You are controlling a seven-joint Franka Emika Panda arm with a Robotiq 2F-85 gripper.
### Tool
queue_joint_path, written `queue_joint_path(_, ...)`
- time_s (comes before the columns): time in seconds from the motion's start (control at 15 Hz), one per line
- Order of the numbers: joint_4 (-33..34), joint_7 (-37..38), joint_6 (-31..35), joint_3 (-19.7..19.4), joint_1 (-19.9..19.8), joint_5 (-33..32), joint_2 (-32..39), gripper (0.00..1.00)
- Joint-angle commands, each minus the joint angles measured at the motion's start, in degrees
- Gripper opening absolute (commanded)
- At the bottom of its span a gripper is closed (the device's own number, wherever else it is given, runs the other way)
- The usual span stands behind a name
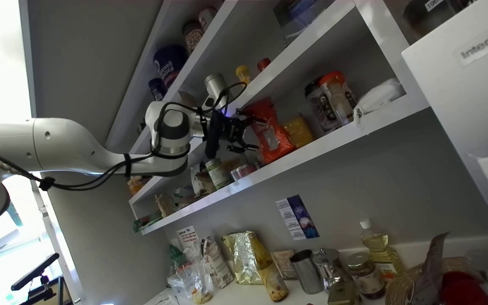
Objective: Put the orange pack on the bottom shelf.
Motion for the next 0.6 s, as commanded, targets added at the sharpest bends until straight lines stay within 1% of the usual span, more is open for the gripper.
queue_joint_path(0.0, -8.45, 3.30, -4.31, -0.78, 1.82, -3.52, -7.68, 1.00)
queue_joint_path(0.13, -13.12, 2.85, -6.50, 0.63, 2.18, -3.12, -11.45, 1.00)
queue_joint_path(0.33, -20.51, 0.72, -10.56, 2.68, 4.08, -1.52, -17.33, 1.00)
queue_joint_path(0.47, -26.18, -2.51, -14.09, 4.77, 5.13, 2.25, -22.04, 1.00)
queue_joint_path(0.53, -29.28, -3.87, -16.03, 5.91, 6.00, 5.43, -24.44, 1.00)
